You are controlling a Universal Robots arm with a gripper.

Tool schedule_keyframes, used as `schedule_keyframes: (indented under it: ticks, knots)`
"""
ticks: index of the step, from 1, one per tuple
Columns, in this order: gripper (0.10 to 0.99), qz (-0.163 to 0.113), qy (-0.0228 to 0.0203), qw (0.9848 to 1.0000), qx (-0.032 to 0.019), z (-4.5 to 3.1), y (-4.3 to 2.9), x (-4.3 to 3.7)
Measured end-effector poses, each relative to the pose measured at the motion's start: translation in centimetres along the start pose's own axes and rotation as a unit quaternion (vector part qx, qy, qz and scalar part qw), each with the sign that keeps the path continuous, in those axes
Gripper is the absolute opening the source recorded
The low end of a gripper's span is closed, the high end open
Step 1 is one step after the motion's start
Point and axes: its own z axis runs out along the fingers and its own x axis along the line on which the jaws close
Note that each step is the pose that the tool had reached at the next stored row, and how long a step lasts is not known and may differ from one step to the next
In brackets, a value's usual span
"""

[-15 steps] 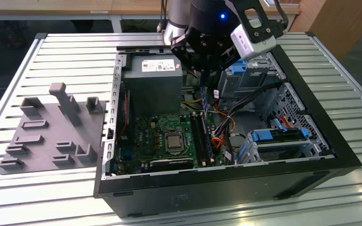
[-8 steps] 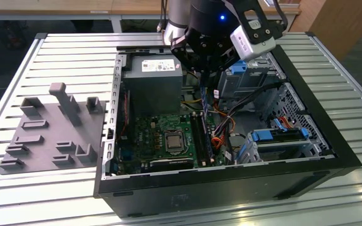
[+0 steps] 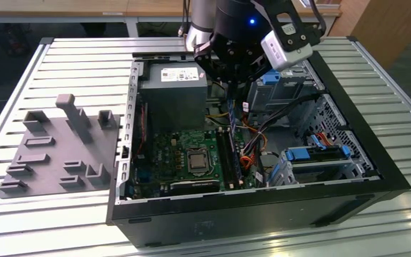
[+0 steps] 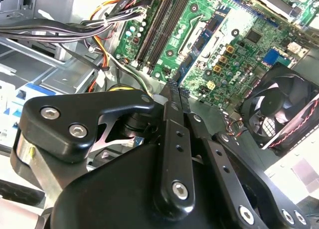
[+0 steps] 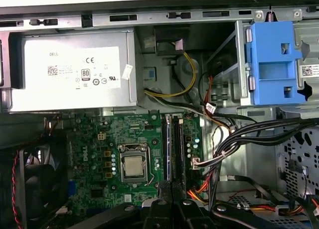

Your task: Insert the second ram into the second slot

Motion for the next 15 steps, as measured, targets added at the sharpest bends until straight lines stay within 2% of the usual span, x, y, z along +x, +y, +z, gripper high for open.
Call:
schedule_keyframes:
  ticks: [15]
  knots:
    - [0.114,0.000,0.0000,1.0000,0.0000,0.38,-0.01,0.00]
